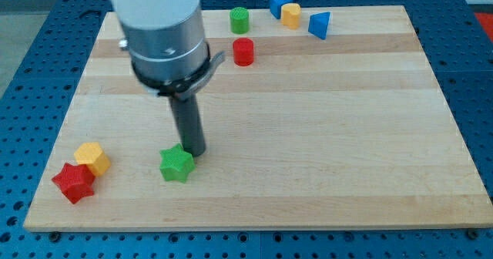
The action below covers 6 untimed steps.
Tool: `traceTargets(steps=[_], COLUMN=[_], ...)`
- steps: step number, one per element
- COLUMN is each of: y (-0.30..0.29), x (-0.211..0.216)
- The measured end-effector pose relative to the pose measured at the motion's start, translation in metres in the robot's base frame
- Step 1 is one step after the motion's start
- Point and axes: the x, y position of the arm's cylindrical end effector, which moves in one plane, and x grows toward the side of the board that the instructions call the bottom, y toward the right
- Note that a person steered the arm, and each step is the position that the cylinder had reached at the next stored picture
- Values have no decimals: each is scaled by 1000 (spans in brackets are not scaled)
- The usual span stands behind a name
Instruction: Push the green star closer to the red star
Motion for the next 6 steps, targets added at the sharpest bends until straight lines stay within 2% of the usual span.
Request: traceTargets(steps=[1, 2, 3, 4, 5, 6], y=[-28, -9, 38, 46, 19, -20], x=[38, 24, 15, 53, 77, 77])
